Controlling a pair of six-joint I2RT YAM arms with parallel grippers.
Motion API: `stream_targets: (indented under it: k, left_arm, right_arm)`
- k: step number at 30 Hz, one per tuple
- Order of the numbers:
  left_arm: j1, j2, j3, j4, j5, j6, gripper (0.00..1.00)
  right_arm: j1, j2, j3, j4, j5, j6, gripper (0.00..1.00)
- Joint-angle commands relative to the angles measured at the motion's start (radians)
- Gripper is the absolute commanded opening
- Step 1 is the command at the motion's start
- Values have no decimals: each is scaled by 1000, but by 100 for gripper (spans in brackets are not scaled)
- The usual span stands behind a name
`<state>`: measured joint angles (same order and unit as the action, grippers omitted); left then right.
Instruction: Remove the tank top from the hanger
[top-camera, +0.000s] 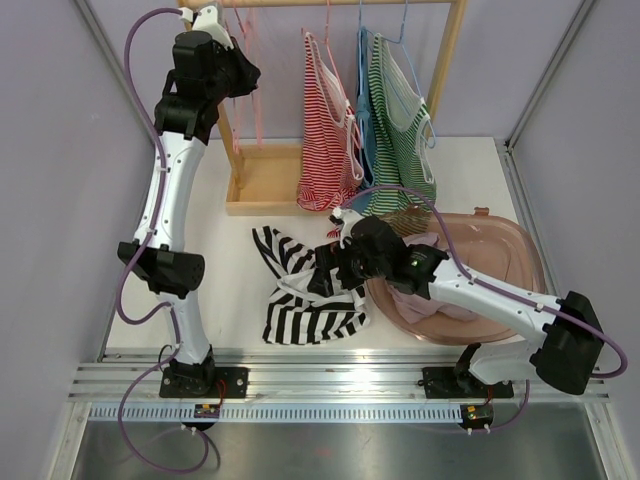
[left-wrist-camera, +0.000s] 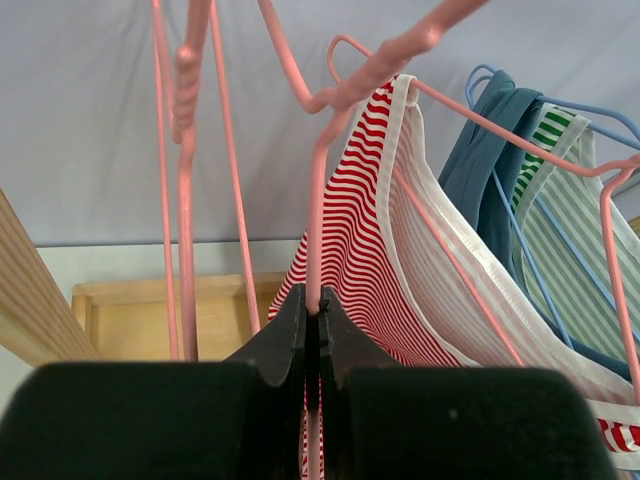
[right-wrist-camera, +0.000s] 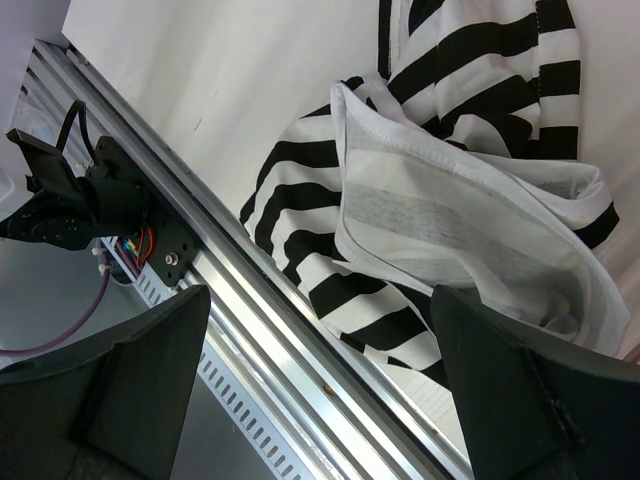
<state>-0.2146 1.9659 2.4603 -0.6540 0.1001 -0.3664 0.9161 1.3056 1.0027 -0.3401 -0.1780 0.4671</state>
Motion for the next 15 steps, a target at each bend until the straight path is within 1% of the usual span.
stream_targets:
  k: [1,2,3,4,5,6,9,15]
  left_arm:
    - [3,-19,22,28,6,3,0]
    - [3,-22,20,28,13,-2,3]
    - [3,-25,17,27,18,-9,8]
    - [3,-28,14,30,23,-9,9]
    - [3,-29,16,28,21,-9,8]
    - [4,-22,31,28,21,-9,0]
    - [15,4,83,20,21,-28,0]
    - [24,21,86,66,6,-54,0]
  right_arm:
    - [3,15,2,38,-24,-13,99]
    - [3,20,-1,41,-32,-13,100]
    - [3,35,0,44,-37,-13,100]
    - [3,43,4,44,-40,-13,99]
    - [3,50,8,44,-38,-13,99]
    - [3,64,10,44,-35,-7,99]
    - [3,78,11,50,-43,-2,99]
    - [4,73,-9,72,-52,10,100]
